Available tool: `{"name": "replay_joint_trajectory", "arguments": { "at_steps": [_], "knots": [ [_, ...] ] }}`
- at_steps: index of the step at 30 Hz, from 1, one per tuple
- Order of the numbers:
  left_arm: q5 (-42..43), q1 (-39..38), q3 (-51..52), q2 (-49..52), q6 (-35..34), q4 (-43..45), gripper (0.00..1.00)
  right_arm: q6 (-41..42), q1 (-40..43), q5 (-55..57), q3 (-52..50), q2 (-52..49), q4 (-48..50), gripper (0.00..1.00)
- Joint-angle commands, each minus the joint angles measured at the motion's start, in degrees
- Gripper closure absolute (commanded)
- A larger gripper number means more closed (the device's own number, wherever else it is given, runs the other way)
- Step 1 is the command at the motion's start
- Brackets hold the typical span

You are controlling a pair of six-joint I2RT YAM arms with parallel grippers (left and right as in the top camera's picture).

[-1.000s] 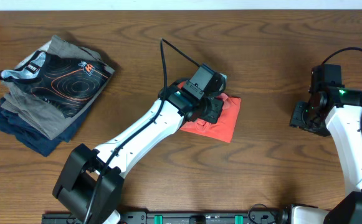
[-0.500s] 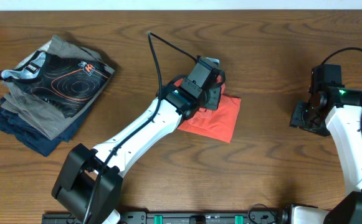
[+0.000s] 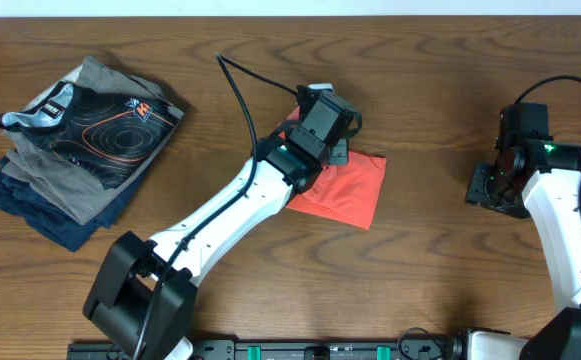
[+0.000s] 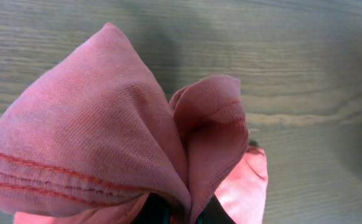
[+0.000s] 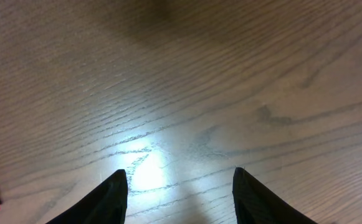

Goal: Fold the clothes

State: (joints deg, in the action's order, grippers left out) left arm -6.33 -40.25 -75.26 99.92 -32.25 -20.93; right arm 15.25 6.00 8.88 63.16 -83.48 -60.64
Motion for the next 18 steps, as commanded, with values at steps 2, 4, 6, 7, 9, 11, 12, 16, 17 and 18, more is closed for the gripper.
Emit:
{"name": "replay_joint_trajectory", "arguments": {
  "at_steps": [2,4,6,7,9,11,12,16,17,18],
  "knots": [
    [1.44,-2.40,-1.09,1.31,-0.85,-2.16,0.94,-0.76,0.33,0.74,0.79,0.33,-0.09,0.48],
    [2.21,-3.45,-1.09,2.73,-0.79,-2.82,0.94,-0.76,0.33,0.74,0.79,0.33,-0.15,0.48],
    [4.11,-4.31,-1.09,3.87,-0.55,-2.73,0.94,-0.76,0.33,0.74,0.79,0.33,-0.26,0.48],
    [4.70,-4.72,-1.09,4.31,-0.59,-2.56,0.94,-0.76,0.33,0.70,0.79,0.33,-0.28,0.48],
    [4.87,-5.46,-1.09,4.66,-0.59,-2.49,0.93,-0.76,0.33,0.63,0.79,0.33,-0.33,0.48],
    [5.55,-6.12,-1.09,4.68,-0.17,-2.23,0.68,-0.76,0.33,0.11,0.79,0.33,-0.31,0.48],
    [7.61,-6.23,-1.11,4.52,1.55,-1.57,0.57,-0.76,0.33,-0.31,0.79,0.33,-0.26,0.48],
    [17.59,-5.73,-2.78,1.01,9.99,-1.49,0.39,-1.25,0.33,-2.40,0.79,0.33,0.00,0.46],
    [17.57,-5.31,-3.48,-0.55,11.39,-2.23,0.38,-2.29,0.33,-4.00,0.79,0.33,0.28,0.46],
    [17.44,-4.59,-4.13,-2.60,13.35,-2.78,0.38,-3.98,0.31,-6.58,0.79,0.33,0.76,0.46]
  ]
}}
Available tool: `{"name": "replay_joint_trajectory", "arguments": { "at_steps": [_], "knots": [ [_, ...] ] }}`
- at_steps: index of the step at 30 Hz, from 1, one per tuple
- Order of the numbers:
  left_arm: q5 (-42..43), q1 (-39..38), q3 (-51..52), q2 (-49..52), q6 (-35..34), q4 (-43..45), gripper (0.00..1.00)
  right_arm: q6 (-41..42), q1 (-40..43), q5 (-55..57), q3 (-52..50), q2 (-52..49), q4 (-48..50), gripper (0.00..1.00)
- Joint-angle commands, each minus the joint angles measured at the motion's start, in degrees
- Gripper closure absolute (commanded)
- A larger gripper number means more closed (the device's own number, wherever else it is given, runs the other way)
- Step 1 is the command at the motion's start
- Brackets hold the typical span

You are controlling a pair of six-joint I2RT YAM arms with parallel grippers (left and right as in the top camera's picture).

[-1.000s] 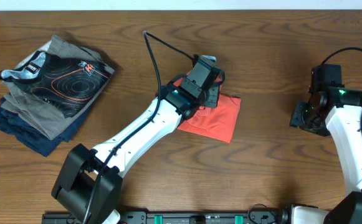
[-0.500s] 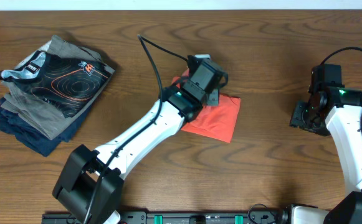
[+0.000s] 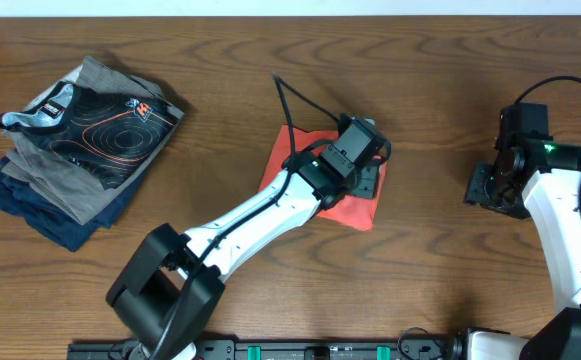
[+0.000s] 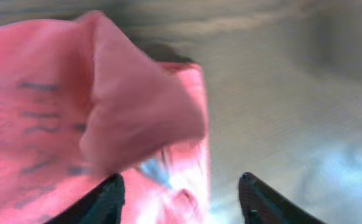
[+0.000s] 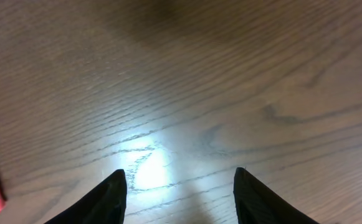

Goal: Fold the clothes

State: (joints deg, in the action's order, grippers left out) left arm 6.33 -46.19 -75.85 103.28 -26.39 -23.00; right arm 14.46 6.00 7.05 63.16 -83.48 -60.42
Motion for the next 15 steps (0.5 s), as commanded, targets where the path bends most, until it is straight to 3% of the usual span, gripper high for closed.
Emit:
{"name": "replay_joint_trajectory", "arguments": {
  "at_steps": [1,6,8,11,15],
  "knots": [
    [4.61,2.45,-3.82,-8.31,9.22,-0.92,0.38,-5.33,0.31,-8.15,0.79,0.33,1.09,0.46],
    [2.84,11.06,-3.78,-17.84,9.88,-4.90,0.38,-19.34,-0.85,-33.14,0.79,0.26,3.65,0.49],
    [2.89,15.15,-3.78,-19.21,9.81,-7.45,0.38,-21.00,-2.16,-39.30,0.79,0.17,4.94,0.53],
    [2.93,20.13,-3.50,-18.36,9.64,-10.47,0.38,-20.85,-6.08,-42.71,0.79,-0.11,8.79,0.62],
    [3.15,22.93,-1.95,-14.60,9.66,-10.62,0.38,-19.39,-12.92,-45.22,0.79,-0.70,15.30,0.64]
  ]
}}
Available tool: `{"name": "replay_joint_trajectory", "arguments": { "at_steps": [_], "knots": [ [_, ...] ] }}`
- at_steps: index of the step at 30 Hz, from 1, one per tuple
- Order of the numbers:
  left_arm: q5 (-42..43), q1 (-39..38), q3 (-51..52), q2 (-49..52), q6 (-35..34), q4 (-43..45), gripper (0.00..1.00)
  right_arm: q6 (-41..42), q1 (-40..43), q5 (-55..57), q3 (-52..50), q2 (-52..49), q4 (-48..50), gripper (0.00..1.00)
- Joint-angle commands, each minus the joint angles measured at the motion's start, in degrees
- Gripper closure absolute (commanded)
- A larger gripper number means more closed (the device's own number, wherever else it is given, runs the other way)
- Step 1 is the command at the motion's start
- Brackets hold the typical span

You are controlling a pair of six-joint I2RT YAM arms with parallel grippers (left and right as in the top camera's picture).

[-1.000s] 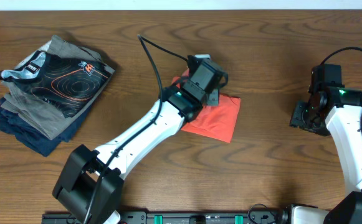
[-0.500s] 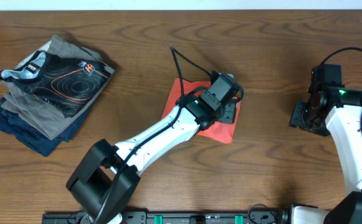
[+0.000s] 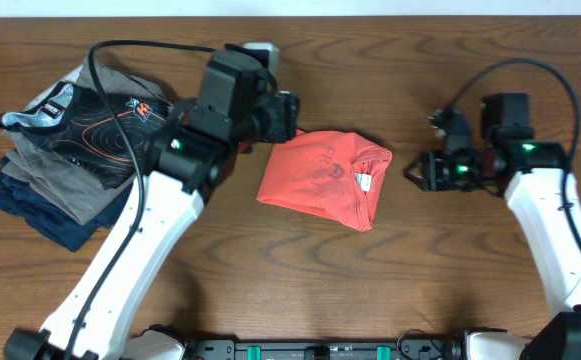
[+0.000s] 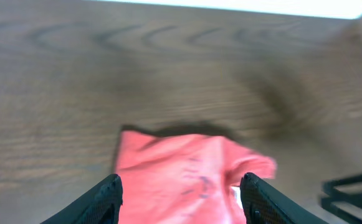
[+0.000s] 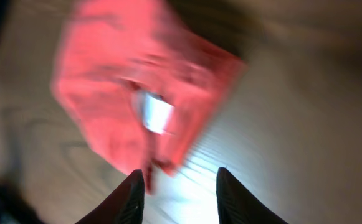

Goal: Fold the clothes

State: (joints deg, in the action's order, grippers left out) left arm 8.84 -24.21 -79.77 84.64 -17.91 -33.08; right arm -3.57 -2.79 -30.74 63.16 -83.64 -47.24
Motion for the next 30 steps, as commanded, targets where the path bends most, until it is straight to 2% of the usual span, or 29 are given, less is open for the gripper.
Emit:
{"name": "replay_joint_trajectory", "arguments": {
  "at_steps": [1,4,7,9,13,15,19,23,25,27,30],
  "knots": [
    [0.63,1.20,1.99,5.68,1.20,-0.55,0.38,-0.02,-6.08,-7.30,0.79,-0.85,4.37,0.63],
    [0.68,1.31,1.99,11.37,1.20,0.42,0.38,4.24,-11.15,-6.25,0.79,-2.62,10.47,0.61],
    [2.36,1.31,1.99,16.92,1.40,1.73,0.38,9.60,-14.56,-0.04,0.79,-5.70,13.00,0.60],
    [2.54,1.31,1.99,20.44,1.42,2.58,0.38,13.73,-16.11,4.63,0.79,-8.74,12.74,0.60],
    [2.58,1.31,1.99,25.35,1.38,2.89,0.38,15.56,-17.57,3.67,0.79,-14.73,11.58,0.61],
    [3.23,1.25,1.99,27.34,1.40,2.38,0.38,15.65,-17.90,4.04,0.79,-17.35,10.03,0.65],
    [4.07,1.25,1.99,30.27,1.38,0.33,0.38,18.67,-17.49,11.50,0.79,-21.42,5.53,0.66],
    [4.26,1.16,1.99,31.54,1.18,-7.41,0.38,22.73,-15.87,25.90,0.79,-22.43,1.46,0.64],
    [4.39,0.94,1.99,31.54,-0.57,-12.74,0.44,23.61,-14.64,31.67,0.83,-22.29,1.79,0.64],
    [7.17,0.48,2.01,31.54,-2.99,-17.66,0.46,23.71,-13.03,35.82,0.83,-22.23,4.52,0.63],
    [13.14,-0.87,1.99,31.50,-5.90,-23.87,0.46,22.58,-10.58,36.17,0.90,-22.23,12.68,0.62]
  ]
}}
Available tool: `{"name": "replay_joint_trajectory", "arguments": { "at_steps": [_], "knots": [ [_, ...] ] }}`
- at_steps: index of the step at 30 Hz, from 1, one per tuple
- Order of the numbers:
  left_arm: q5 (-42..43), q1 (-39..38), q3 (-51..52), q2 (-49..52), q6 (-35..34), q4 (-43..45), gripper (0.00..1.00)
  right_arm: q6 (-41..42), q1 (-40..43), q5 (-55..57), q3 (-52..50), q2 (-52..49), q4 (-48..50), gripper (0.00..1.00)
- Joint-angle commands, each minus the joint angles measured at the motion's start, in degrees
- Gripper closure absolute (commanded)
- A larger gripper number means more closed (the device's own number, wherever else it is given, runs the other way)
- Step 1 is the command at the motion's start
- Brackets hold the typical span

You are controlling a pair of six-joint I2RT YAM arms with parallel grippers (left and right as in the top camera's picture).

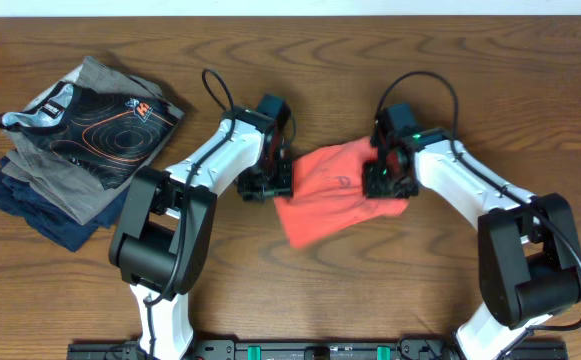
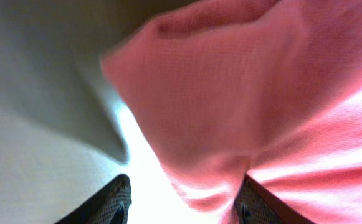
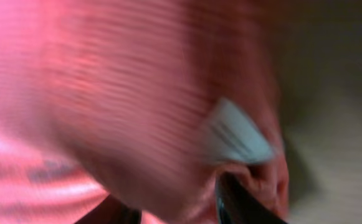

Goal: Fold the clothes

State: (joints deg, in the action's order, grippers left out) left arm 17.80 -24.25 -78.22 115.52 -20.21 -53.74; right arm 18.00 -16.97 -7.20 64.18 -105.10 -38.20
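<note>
A folded red shirt lies at the table's middle, its white neck label showing in the blurred right wrist view. My left gripper is down at the shirt's left edge. It is open, with red cloth bulging between the fingers. My right gripper is at the shirt's right edge. Its jaws stand apart with cloth between them, close to the label.
A stack of folded clothes sits at the far left, topped by a dark shirt with orange line print. Bare brown wood table surrounds the red shirt. Both arms' cables arch over the table's back half.
My left gripper has come down from behind the shirt's left corner to its left edge. My right gripper has moved left onto the right edge. The shirt's outline has shifted and skewed.
My left gripper first held a raised fold of the red shirt. Then it was open over the shirt's right side. Later the shirt lay flat and folded, with the left arm drawn back and the right arm nearing. Now both open grippers are at its edges.
</note>
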Motion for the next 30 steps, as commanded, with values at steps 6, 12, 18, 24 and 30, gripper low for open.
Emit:
{"name": "replay_joint_trajectory", "arguments": {
  "at_steps": [6,12,18,24,30],
  "knots": [
    [5.18,-1.73,0.11,-3.52,-6.88,-6.54,0.43,-1.33,5.88,7.78,3.50,-0.28,8.37,0.60],
    [0.57,0.57,-0.83,-12.17,-1.86,9.11,0.33,-2.78,5.77,6.95,10.19,5.81,-2.01,0.57],
    [0.74,0.28,-0.76,-11.52,4.98,24.41,0.33,-0.39,5.73,3.06,10.47,12.68,-10.03,0.59],
    [8.39,-0.04,-0.76,-5.01,4.96,26.18,0.33,-0.90,5.14,-5.57,4.94,11.82,-9.84,0.68],
    [13.31,-1.99,-0.76,0.79,4.96,23.32,0.34,-0.87,4.33,-14.78,-5.31,10.62,-0.61,0.69]
  ]
}}
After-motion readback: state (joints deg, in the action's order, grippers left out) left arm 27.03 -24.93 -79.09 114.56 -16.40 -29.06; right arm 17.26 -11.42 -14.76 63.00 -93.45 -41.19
